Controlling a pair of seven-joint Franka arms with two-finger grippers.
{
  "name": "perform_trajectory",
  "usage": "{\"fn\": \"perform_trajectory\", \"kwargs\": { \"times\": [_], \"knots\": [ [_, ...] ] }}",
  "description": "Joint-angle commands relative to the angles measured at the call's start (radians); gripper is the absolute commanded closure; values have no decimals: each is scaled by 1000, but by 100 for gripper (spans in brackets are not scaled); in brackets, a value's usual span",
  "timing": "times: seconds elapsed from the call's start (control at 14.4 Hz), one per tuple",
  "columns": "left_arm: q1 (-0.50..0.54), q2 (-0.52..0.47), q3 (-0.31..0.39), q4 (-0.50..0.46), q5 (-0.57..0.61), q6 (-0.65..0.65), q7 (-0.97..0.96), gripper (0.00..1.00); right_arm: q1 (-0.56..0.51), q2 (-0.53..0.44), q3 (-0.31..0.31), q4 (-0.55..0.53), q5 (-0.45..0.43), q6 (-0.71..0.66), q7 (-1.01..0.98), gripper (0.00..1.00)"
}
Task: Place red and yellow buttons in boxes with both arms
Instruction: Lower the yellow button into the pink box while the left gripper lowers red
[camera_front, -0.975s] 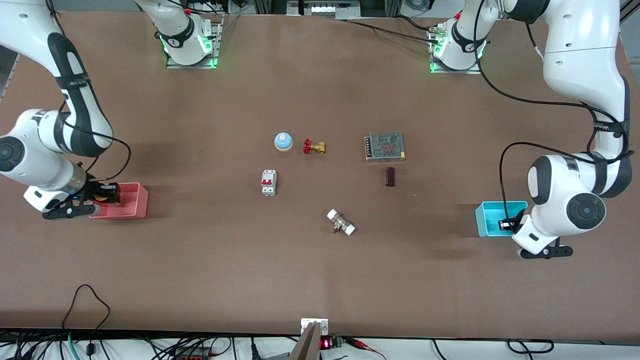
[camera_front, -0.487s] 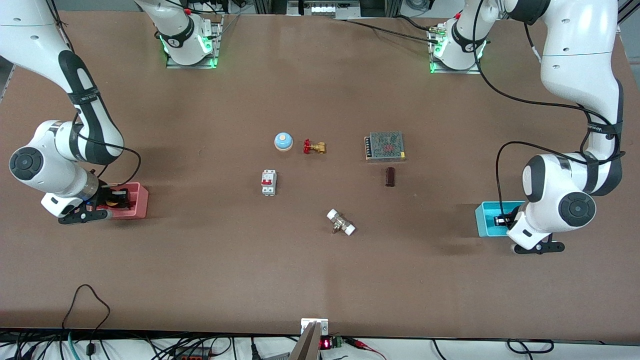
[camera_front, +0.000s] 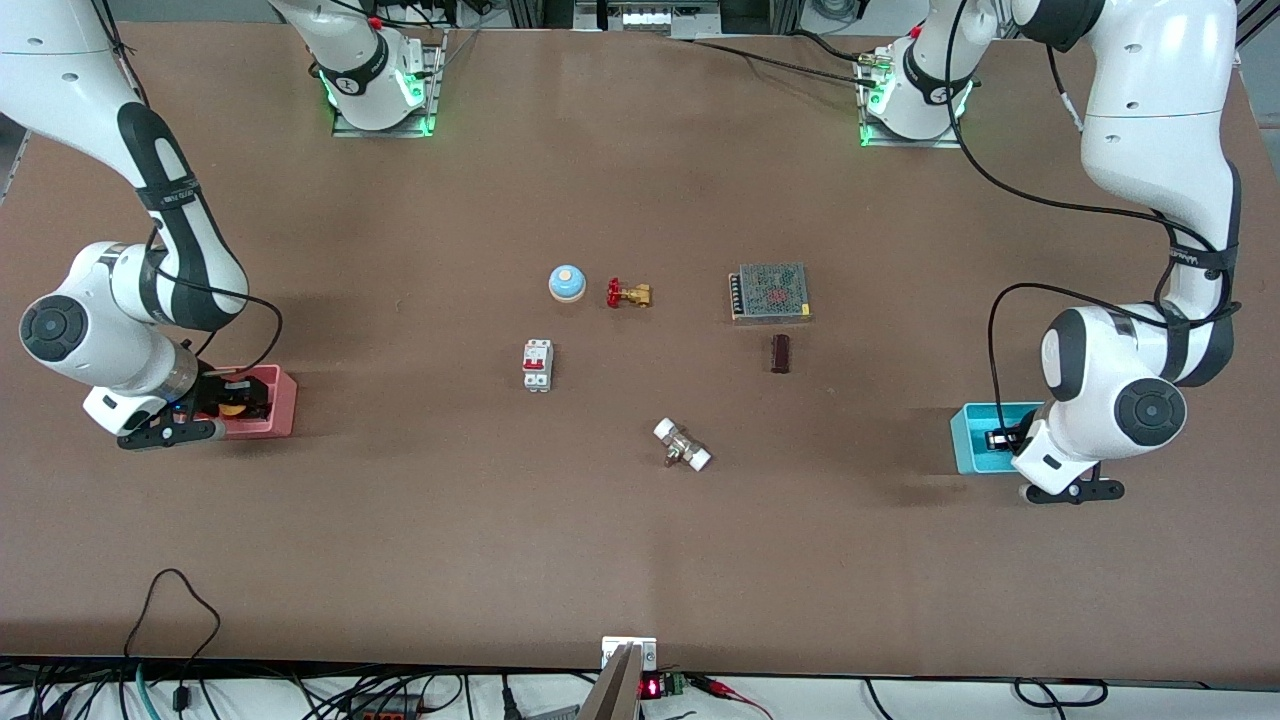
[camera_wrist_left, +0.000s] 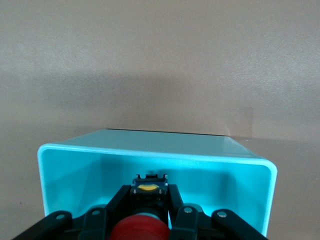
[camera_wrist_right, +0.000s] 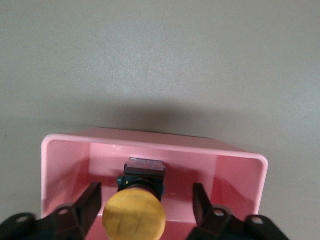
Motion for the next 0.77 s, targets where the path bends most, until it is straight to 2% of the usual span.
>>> {"fn": "perform_trajectory", "kwargs": {
  "times": [0.0, 0.14, 0.21, 0.28, 0.42, 0.56, 0.7],
  "knots": [
    [17, -27, -16, -24, -42, 10, 38, 73, -6, -9, 5, 14, 8, -4, -4, 0],
    [23, -27, -16, -24, -50, 15, 66, 72, -6, -58, 6, 11, 8, -26, -14, 0],
    [23, -25, -16, -24, -50, 18, 66, 64, -6, -82, 6, 12, 8, -68, -11, 0],
    [23, -25, -16, -24, -50, 18, 66, 40, -6, -110, 8, 14, 9, -110, -10, 0],
    [21, -25, -16, -24, -50, 13, 67, 13, -2, -186, 15, 15, 21, -193, -9, 0],
    [21, -30, -16, -23, -50, 9, 67, 3, 8, -274, 29, 18, 72, -282, -1, 0],
    [18, -50, -14, -21, -48, -5, 69, 0, 53, -355, 35, 32, 78, -354, 29, 0]
  ]
}}
